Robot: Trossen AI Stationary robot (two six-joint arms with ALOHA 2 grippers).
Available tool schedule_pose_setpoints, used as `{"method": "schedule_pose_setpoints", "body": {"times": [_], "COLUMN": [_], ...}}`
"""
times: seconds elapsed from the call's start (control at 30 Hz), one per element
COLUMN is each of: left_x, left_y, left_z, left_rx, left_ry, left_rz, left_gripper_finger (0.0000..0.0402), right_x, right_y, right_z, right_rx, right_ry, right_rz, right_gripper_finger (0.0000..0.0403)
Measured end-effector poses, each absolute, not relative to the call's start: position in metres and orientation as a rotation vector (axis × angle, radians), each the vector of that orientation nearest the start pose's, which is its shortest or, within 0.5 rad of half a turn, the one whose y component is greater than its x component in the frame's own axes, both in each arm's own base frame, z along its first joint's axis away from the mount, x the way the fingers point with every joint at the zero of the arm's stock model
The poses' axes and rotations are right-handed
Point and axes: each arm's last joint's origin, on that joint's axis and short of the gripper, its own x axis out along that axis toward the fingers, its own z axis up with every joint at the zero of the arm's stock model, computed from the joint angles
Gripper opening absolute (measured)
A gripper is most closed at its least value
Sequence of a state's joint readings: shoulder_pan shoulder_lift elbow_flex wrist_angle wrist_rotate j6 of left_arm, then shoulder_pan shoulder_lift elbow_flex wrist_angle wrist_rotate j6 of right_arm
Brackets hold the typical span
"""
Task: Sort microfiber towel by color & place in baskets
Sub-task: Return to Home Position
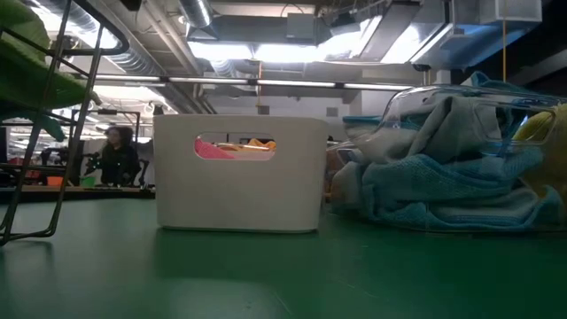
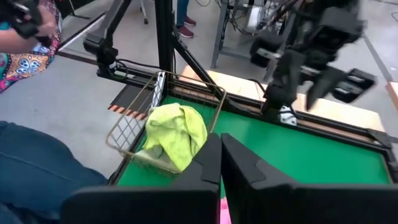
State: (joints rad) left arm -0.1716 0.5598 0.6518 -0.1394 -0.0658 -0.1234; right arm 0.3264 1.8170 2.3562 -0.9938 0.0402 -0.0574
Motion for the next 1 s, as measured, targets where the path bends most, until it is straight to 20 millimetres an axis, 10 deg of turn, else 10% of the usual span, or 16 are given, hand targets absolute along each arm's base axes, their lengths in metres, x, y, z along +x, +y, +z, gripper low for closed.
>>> {"method": "schedule_pose_setpoints", "body": {"times": [0.6,1.0], "left_x": [0.130,0.130], "left_y": [-0.019,-0.019], "left_z": [0.321,0.322], "left_rx": [-0.087,-0.087], "left_ry": [0.048,0.048], "left_rz": [-0.048,-0.048], "left_gripper_finger": [0.0105,0.0105], "right_x": [0.229,0.219], "right_y": [0.076,0.072], "right_z": [0.528,0.475], "right_rx": [-0.155,-0.180], "right_ry": [0.552,0.642], "right_rz": [0.290,0.255], "right_gripper_finger": [0.0016,0.0017]}}
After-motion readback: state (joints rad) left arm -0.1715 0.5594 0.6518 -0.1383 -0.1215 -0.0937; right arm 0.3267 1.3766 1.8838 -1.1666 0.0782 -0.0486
